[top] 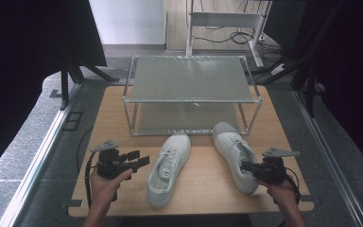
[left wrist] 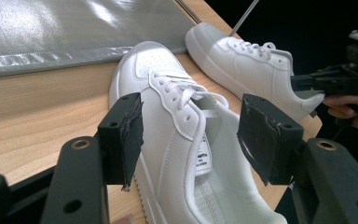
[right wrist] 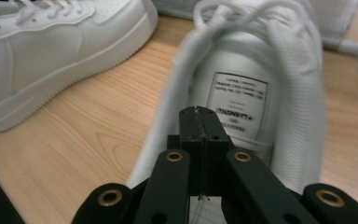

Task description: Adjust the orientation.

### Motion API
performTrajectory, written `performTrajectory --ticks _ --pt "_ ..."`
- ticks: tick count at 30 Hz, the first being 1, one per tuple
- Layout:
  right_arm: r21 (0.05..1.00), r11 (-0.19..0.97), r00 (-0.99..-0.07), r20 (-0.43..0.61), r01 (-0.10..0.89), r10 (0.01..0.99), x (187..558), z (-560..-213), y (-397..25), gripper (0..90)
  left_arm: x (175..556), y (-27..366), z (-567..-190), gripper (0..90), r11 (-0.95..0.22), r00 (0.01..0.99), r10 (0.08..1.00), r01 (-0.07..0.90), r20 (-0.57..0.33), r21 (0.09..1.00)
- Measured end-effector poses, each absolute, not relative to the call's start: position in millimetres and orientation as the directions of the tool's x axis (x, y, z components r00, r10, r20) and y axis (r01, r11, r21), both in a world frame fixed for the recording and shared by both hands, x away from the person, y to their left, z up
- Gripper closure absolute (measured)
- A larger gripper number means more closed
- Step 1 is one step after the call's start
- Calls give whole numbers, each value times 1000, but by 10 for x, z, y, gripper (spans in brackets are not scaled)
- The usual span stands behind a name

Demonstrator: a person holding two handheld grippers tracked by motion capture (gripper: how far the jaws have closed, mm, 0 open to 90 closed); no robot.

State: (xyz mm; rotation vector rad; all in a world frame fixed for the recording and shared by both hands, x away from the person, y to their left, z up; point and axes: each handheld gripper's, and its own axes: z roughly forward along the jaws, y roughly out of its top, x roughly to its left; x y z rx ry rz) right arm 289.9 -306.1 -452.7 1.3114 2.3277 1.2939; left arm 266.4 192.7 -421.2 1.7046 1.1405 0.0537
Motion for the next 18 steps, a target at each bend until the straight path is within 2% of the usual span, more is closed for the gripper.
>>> performTrajectory --ticks 2,8,12,18 --pt "755 207 -591 280 622 756 2907 -4558 -3140 900 2671 1931 -4219 406 -8 542 701 656 -463 755" --pt "763 249 -601 219 597 769 2846 -4493 -3053 899 2668 1944 -4235 405 -5 540 697 661 -471 751" --pt "818 229 -626 192 528 756 2662 -4329 -2961 899 2670 1940 -4236 405 -3 540 696 662 -474 750" --pt "811 332 -661 88 482 745 2423 -4369 -2674 899 2670 1901 -4244 405 -17 545 693 667 -472 745"
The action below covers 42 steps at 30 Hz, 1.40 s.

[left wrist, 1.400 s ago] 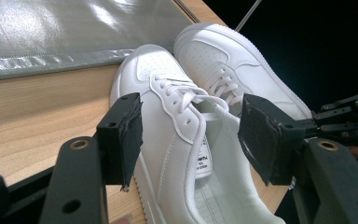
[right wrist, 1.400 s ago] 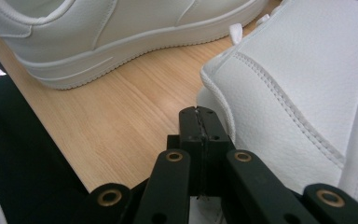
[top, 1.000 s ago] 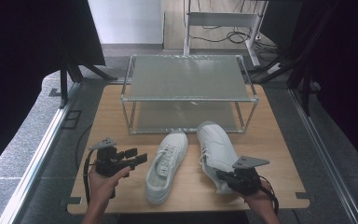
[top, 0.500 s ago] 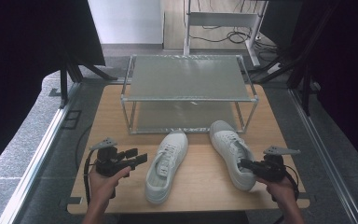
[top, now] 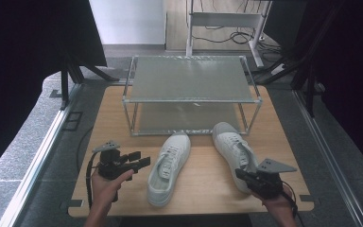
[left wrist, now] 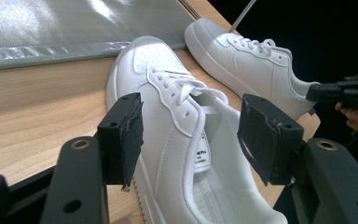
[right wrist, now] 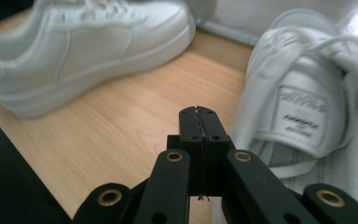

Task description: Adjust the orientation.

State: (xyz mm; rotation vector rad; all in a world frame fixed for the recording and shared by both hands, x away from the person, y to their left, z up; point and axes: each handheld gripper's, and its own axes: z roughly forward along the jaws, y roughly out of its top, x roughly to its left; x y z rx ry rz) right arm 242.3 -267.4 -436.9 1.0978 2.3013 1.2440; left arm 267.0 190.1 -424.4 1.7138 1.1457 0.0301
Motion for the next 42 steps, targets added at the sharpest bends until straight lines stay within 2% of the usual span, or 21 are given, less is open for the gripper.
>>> performTrajectory --ticks 1,6,8,11,17,24,34,42 --pt "792 371 -661 54 485 749 2401 -4406 -2608 899 2671 1897 -4246 405 -19 548 690 666 -473 745" --pt "756 423 -627 -21 500 779 2419 -4487 -2607 899 2672 1912 -4242 405 -15 546 691 665 -473 746" --pt "762 404 -631 7 505 776 2423 -4480 -2658 900 2671 1927 -4239 405 -10 545 691 665 -475 747" --pt "750 441 -636 -35 493 771 2404 -4441 -2703 900 2666 1947 -4231 405 -4 542 693 663 -476 749" --pt "741 444 -637 -29 504 770 2395 -4371 -2842 900 2665 1963 -4217 405 -1 542 693 661 -476 751" --pt "718 481 -670 -28 503 742 2400 -4437 -2706 900 2663 1966 -4208 405 -2 544 692 659 -475 752" --pt "692 507 -640 -85 514 764 2364 -4356 -2803 900 2663 2040 -4185 405 16 534 698 654 -476 756" --pt "671 495 -626 -58 552 777 2363 -4397 -2988 900 2672 2055 -4183 405 16 532 701 654 -475 756"
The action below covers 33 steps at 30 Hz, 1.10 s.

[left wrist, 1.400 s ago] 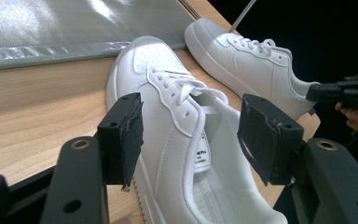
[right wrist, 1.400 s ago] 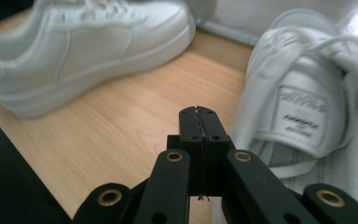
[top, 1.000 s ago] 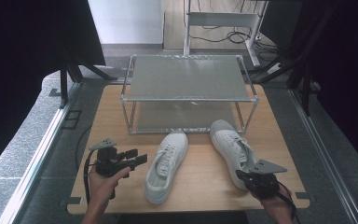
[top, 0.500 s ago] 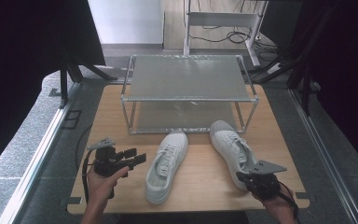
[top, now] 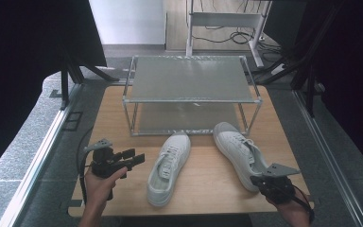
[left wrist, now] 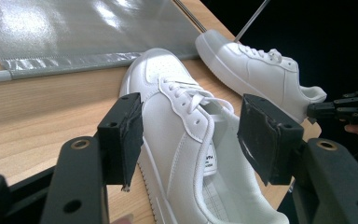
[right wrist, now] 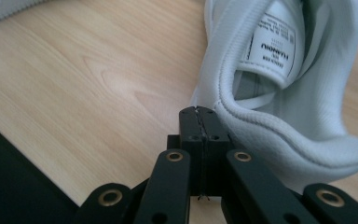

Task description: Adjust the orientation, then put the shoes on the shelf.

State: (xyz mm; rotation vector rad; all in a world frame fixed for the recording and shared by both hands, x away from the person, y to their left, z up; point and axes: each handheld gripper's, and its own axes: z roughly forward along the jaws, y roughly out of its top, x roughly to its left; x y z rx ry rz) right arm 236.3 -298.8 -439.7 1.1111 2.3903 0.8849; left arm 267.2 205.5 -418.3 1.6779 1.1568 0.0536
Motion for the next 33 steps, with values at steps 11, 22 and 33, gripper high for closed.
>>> performTrajectory --ticks 11,22,33 --pt "798 386 -668 28 463 744 2341 -4218 -3027 777 2677 1994 -4094 405 -12 557 694 642 -456 767" --pt "800 376 -606 -21 467 795 2845 -4015 -3119 518 2792 1824 -3997 406 -124 604 707 619 -369 776" --pt "747 420 -588 -48 516 807 3150 -4102 -3139 488 2867 1613 -4054 421 -227 618 725 632 -305 741"
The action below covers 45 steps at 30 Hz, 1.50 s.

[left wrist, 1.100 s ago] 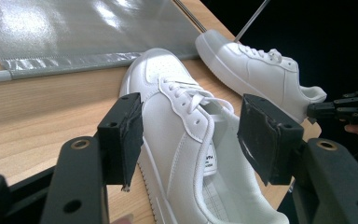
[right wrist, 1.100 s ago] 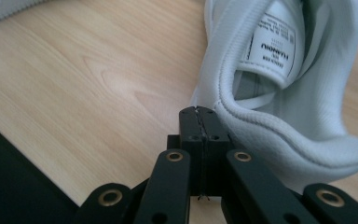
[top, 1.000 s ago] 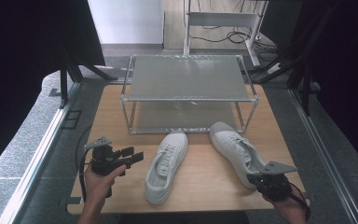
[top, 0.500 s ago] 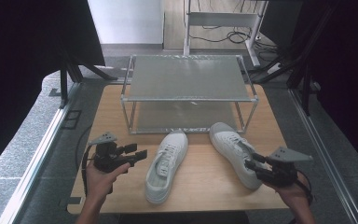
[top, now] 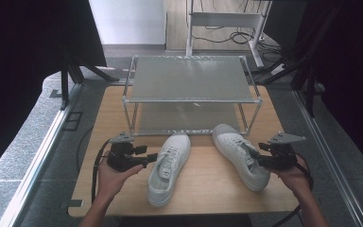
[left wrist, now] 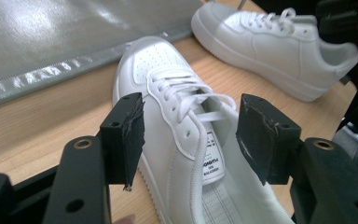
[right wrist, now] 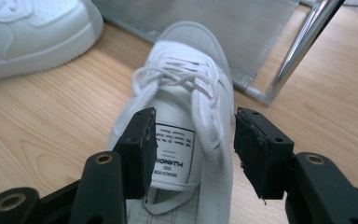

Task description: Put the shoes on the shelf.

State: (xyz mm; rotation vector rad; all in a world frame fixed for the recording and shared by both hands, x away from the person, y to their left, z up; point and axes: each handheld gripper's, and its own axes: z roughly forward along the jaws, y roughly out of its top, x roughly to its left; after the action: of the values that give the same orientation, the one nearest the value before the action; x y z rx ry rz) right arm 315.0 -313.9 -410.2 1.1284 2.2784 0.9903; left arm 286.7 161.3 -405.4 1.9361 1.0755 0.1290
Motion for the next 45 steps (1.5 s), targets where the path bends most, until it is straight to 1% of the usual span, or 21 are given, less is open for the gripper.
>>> performTrajectory --ticks 6,10,13,14,17,21,23,24,25,28,31,32,33,34,37,38,45 --pt "717 441 -590 -53 539 806 3276 -4163 -3156 485 2900 1427 -4174 426 -304 625 733 653 -268 694" --pt "693 467 -601 -61 549 797 3338 -4205 -3136 483 2971 1307 -4279 439 -353 615 757 671 -222 653" --pt "663 502 -608 -87 556 789 3383 -4247 -3105 489 3020 1241 -4360 465 -374 601 775 686 -195 624" --pt "644 520 -609 -105 561 786 3418 -4278 -3083 498 3054 1223 -4402 499 -384 592 786 693 -178 610" --pt "627 534 -608 -118 567 785 3458 -4304 -3065 511 3079 1222 -4420 503 -378 592 782 699 -195 607" --pt "589 559 -597 -156 584 787 3569 -4361 -3016 554 3107 1172 -4415 552 -390 591 782 711 -198 586" --pt "582 558 -592 -156 592 791 3590 -4374 -3005 567 3121 1151 -4428 554 -395 590 782 717 -199 574" --pt "570 560 -584 -165 601 795 3610 -4389 -2997 577 3136 1125 -4447 575 -403 585 789 723 -187 562" --pt "559 566 -583 -172 606 794 3631 -4406 -2989 587 3156 1103 -4476 575 -406 577 797 729 -177 552" --pt "539 577 -577 -192 614 794 3663 -4440 -2968 633 3200 1099 -4484 608 -384 559 808 739 -186 553" --pt "511 582 -565 -209 633 798 3696 -4483 -2939 671 3211 1072 -4479 642 -389 553 816 741 -168 548" --pt "486 586 -563 -213 648 799 3733 -4518 -2918 709 3209 1068 -4478 671 -390 551 819 741 -162 547" --pt "486 586 -563 -213 648 799 3733 -4518 -2918 709 3207 1069 -4482 671 -389 548 821 741 -159 547" --pt "480 582 -562 -204 657 802 3749 -4534 -2910 727 3204 1075 -4486 694 -388 546 823 741 -156 548" --pt "473 572 -557 -188 671 809 3779 -4558 -2907 768 3193 1117 -4511 746 -359 532 828 744 -175 564" --pt "476 560 -548 -179 678 817 3787 -4567 -2921 797 3190 1137 -4521 766 -345 526 830 746 -186 570" --pt "492 520 -521 -149 698 840 3800 -4570 -2962 849 3177 1299 -4580 789 -242 483 829 765 -283 597"
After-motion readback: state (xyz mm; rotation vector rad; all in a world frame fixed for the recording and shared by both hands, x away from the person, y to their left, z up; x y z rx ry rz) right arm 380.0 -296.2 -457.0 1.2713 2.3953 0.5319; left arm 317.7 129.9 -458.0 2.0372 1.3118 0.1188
